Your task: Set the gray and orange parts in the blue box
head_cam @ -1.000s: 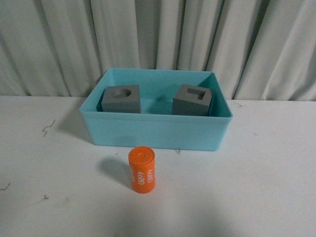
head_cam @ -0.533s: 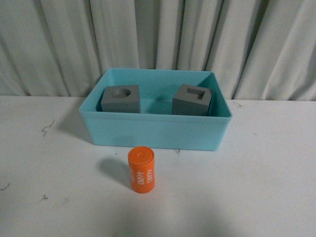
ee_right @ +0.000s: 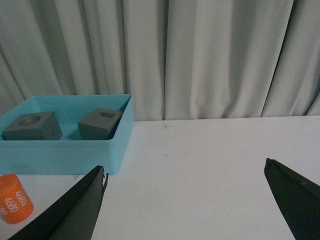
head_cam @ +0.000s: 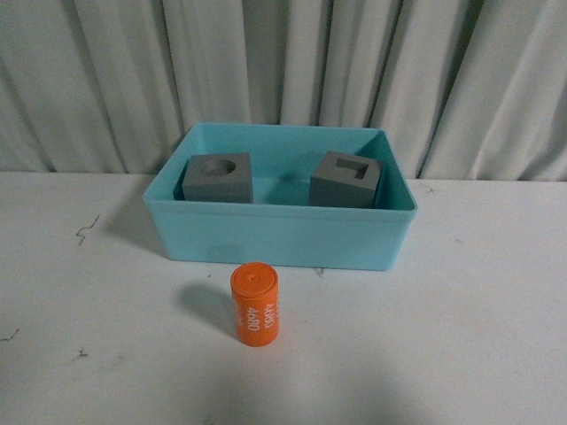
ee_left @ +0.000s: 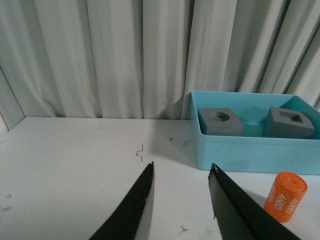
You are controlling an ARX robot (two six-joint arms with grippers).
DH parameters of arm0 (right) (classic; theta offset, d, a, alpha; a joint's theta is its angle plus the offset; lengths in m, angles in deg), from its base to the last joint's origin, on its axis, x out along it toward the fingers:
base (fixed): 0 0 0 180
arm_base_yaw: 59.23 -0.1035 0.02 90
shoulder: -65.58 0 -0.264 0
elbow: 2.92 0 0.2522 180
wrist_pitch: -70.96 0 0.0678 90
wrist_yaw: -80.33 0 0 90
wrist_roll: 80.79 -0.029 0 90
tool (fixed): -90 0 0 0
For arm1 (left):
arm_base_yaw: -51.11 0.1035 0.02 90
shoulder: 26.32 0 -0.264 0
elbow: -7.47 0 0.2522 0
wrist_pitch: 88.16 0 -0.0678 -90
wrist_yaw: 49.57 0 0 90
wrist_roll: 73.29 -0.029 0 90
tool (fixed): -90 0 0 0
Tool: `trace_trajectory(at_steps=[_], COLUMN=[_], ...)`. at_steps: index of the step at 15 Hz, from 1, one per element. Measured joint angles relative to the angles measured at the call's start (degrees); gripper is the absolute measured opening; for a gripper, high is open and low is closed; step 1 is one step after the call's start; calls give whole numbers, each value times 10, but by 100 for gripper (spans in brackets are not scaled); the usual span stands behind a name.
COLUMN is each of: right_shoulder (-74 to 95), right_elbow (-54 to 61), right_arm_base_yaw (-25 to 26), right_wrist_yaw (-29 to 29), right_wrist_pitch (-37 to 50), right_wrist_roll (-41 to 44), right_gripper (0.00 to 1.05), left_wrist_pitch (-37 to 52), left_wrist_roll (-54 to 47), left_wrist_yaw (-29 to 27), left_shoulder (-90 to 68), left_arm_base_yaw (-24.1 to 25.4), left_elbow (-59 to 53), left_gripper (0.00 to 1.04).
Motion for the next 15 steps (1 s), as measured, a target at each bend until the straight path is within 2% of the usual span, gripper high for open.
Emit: trace_trajectory(at_steps=[4, 5, 8, 9, 10, 11, 12, 13, 14, 15], right_shoulder=[0, 0, 0, 37, 167, 292, 398, 527, 692, 768], right_elbow=[0, 0, 0, -32, -71, -108, -155, -234, -329, -369], right_arm_base_yaw=[0, 0, 0, -9, 24, 97, 147, 169, 108, 48], right_wrist_yaw=[0, 0, 0, 42, 38, -33, -122, -209, -335, -374], right_wrist_pitch=[0, 0, 0, -96, -97, -4, 79, 132, 24, -77], right_wrist_roll=[0, 0, 0, -27, -55, -43, 6, 75, 204, 296], right_gripper=[98, 98, 98, 98, 98, 98, 98, 98, 98, 98], left_wrist_pitch=[0, 0, 0, 0, 1, 0, 0, 0, 0, 0], left_wrist_roll=[0, -1, 0, -1, 0, 0, 0, 0, -1, 0], left_wrist_yaw=[0, 0, 0, 0, 1, 0, 0, 0, 1, 0], left_shoulder=[0, 0, 0, 0, 0, 0, 0, 0, 0, 0], left_arm_base_yaw=[0, 0, 0, 0, 0, 0, 0, 0, 0, 0], left_elbow=[0, 0, 0, 0, 0, 0, 0, 0, 0, 0], left_gripper=[94, 99, 98, 98, 98, 98, 98, 98, 98, 98])
